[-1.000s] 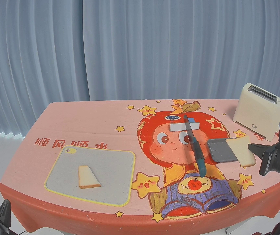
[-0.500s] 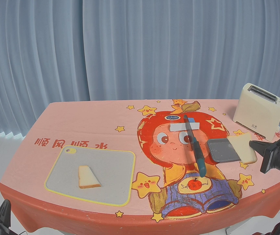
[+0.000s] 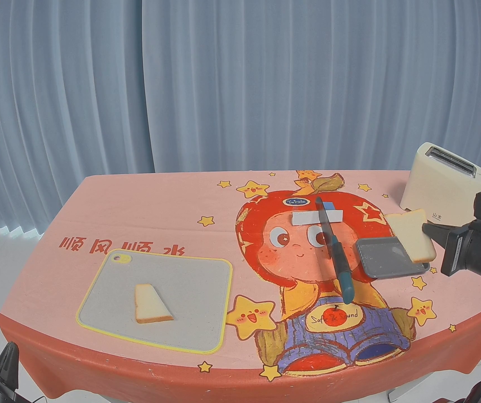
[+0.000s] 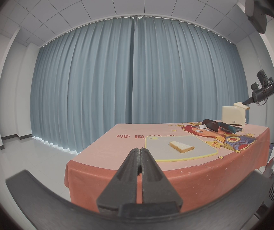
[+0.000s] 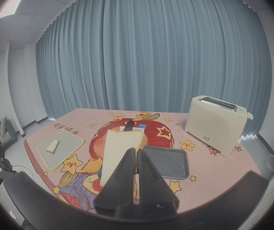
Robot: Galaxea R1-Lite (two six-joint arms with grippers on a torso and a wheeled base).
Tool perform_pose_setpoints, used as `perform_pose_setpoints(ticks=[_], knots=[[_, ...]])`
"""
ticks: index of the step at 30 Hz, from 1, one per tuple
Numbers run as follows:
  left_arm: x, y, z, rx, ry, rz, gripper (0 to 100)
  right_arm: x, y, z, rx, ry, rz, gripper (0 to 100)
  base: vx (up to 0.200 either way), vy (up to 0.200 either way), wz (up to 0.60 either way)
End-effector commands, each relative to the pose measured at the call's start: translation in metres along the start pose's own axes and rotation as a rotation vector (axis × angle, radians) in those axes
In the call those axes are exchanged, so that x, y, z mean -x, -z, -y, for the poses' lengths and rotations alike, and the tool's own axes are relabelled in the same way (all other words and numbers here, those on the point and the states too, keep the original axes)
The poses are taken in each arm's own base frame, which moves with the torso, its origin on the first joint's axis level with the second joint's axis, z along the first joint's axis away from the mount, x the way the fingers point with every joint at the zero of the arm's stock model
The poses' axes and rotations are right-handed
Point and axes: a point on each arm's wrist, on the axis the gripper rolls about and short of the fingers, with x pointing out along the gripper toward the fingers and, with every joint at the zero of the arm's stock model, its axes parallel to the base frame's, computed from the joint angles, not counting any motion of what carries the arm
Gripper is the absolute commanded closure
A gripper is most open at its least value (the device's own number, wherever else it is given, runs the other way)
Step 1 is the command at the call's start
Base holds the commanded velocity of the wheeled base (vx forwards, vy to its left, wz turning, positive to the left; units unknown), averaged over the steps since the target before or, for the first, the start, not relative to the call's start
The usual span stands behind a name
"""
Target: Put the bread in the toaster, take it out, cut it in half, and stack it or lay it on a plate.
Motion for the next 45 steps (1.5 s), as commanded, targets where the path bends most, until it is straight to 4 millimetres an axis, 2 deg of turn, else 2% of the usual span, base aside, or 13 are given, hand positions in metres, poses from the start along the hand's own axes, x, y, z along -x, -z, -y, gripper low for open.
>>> perform_pose_setpoints(ticks=[1,5,14,20,26,42,45], knots=[[0.000,0.005,0.000,0.000,0.000,-0.004,100,-0.010,0.008,-0.004,0.020,-0.005,-0.049,100,0.000,0.000,0.00],[0.000,0.005,0.000,0.000,0.000,-0.004,100,-0.009,0.012,-0.013,0.043,-0.033,-0.058,100,0.000,0.000,0.00],[0.000,0.005,0.000,0.000,0.000,-0.004,100,-0.015,0.011,-0.009,0.027,0.013,-0.066,100,0.000,0.000,0.00],[0.000,0.005,0.000,0.000,-0.001,-0.004,100,-0.031,0.012,0.004,0.004,0.097,-0.107,100,0.000,0.000,0.00],[0.000,0.005,0.000,0.000,0.000,-0.004,100,-0.044,0.010,0.007,-0.038,0.125,-0.126,100,0.000,0.000,0.00],[0.000,0.005,0.000,0.000,0.000,-0.004,100,-0.067,0.025,0.019,-0.053,0.194,-0.227,100,0.000,0.000,0.00],[0.000,0.005,0.000,0.000,0.000,-0.004,100,-0.076,0.032,0.019,-0.048,0.208,-0.265,100,0.000,0.000,0.00]])
